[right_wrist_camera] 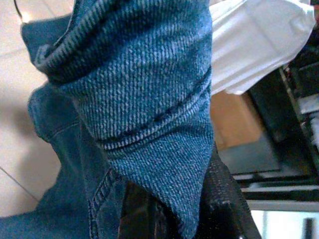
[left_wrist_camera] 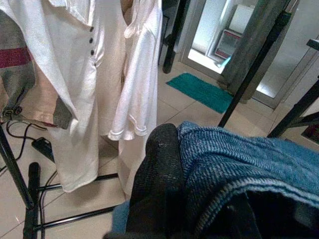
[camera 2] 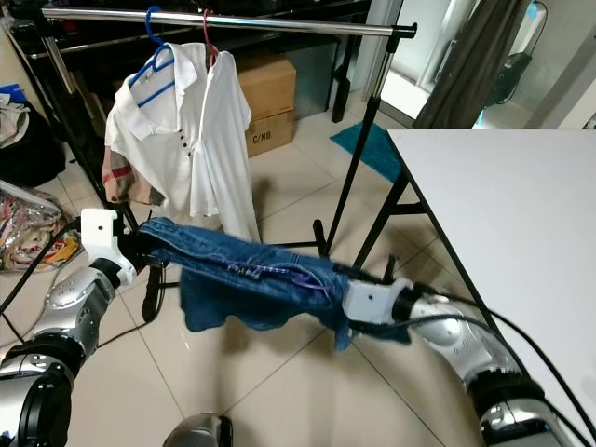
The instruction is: Hang hanger
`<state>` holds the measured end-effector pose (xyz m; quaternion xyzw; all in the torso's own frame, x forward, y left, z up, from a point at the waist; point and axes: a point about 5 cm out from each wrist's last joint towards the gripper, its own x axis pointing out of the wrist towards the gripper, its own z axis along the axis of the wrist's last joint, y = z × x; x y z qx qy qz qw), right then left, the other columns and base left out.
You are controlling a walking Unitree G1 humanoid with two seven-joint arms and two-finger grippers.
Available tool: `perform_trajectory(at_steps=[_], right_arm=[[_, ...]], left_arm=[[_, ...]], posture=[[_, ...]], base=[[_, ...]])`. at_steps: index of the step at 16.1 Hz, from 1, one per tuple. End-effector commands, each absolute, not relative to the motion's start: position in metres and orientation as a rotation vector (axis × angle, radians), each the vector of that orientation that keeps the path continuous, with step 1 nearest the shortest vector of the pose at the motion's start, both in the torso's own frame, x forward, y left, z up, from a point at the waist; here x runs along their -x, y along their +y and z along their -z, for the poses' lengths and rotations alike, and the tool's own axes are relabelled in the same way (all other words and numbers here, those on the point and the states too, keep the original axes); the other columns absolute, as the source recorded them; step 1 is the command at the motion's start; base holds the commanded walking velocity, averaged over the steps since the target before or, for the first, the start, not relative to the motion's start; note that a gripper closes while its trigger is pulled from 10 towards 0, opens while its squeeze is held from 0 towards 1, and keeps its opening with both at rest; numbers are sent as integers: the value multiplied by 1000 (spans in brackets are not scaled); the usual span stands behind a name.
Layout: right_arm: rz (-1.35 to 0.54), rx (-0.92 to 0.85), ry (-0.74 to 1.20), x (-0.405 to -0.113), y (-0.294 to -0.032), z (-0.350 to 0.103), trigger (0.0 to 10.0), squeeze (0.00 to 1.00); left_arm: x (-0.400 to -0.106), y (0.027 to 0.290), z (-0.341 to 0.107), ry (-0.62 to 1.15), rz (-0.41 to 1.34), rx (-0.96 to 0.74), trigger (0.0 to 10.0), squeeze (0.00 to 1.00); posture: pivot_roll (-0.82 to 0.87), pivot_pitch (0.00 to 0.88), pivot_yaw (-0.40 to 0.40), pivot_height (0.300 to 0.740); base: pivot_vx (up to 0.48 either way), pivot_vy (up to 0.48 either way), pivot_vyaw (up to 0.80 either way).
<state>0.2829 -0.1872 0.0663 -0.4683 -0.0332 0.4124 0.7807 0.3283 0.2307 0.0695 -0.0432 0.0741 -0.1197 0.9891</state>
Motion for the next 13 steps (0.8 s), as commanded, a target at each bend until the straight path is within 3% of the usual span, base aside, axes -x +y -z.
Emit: perform_trajectory(at_steps=[1,5,13], right_arm=[[-893,1068,-77,-285,-187,-69,10000,0],[-881,1240,-82,-293,-171,-74,10000,0],[-815,1081,132,-293,-151,-60,10000,0]], left_arm=[[-335,226,-79,109,250,72,10000,0],[-338,214,-77,125,254,75,10000,0],[-342,163,-71,150,378,6,10000,0]], posture=[[242,15,-43,740],[243,15,-39,740],[240,16,-36,740]], base=[[0,0,0],[0,0,0],[0,0,0]])
